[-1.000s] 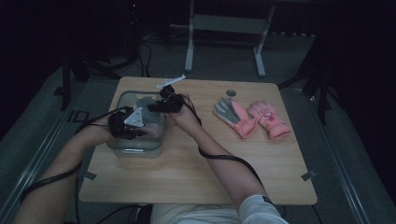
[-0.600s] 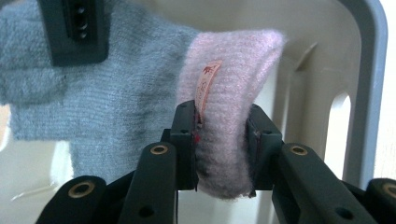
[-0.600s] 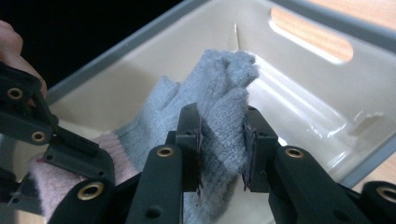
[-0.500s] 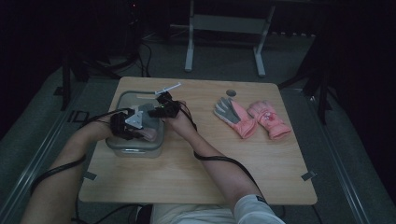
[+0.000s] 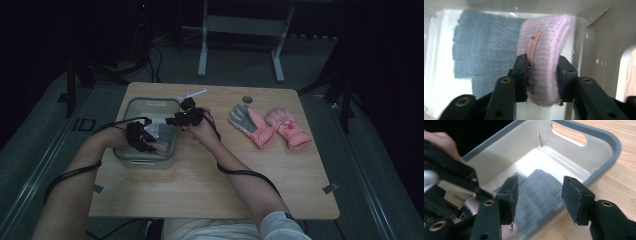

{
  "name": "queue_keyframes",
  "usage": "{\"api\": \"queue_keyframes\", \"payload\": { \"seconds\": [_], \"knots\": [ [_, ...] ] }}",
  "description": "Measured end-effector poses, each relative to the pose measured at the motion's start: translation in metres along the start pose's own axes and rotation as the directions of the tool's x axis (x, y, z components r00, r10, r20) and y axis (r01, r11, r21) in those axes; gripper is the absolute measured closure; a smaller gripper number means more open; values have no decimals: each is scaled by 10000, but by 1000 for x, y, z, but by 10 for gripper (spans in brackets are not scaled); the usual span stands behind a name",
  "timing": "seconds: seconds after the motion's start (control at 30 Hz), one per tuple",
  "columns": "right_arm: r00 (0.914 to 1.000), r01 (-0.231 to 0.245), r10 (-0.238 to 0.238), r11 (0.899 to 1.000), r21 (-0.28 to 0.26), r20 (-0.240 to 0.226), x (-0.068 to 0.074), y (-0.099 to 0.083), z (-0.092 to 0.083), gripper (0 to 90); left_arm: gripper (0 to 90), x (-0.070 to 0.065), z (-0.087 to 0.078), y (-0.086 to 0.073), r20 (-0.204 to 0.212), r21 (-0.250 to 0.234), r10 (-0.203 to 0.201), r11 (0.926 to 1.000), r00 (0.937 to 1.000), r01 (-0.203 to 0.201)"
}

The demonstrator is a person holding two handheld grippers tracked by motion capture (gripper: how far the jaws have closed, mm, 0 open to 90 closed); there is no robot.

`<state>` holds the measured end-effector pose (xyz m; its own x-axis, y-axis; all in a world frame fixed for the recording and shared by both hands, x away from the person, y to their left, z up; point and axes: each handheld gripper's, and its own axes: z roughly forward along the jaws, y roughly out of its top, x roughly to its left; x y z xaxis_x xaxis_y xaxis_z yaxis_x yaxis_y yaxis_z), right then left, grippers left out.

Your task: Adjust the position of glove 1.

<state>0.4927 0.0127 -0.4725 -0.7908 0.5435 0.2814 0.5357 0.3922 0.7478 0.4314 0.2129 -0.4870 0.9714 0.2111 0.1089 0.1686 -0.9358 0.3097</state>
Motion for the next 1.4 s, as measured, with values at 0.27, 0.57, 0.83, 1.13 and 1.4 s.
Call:
{"api": "queue_keyframes", "payload": {
  "seconds": [0.27, 0.57, 0.83, 1.13, 1.4],
  "knots": [
    [9985, 461, -468, 9986, -241, -277, -1, -9, -27, 273, 284, -3, -13, 3, -645, -573, -1411, 9888, 9879, 1375],
    [9960, 803, -827, 9946, -654, -351, -4, -21, -61, 222, 158, -14, -44, 12, -476, -2385, -2302, 9476, 9720, 2127],
    [9930, 1178, -1182, 9914, -567, -43, -9, -34, -84, 212, 69, -25, -39, 26, 474, -2328, -2350, 9426, 9708, 2396],
    [9939, 1103, -1103, 9907, -800, 41, -27, -49, -109, 224, 69, -51, -33, 52, 774, -3121, -1792, 9299, 9808, 1945],
    [9961, 876, -870, 9940, -655, 113, -38, -58, -128, 208, 69, -84, -20, 82, 1039, -3109, -1030, 9414, 9892, 1307]
  ]
}}
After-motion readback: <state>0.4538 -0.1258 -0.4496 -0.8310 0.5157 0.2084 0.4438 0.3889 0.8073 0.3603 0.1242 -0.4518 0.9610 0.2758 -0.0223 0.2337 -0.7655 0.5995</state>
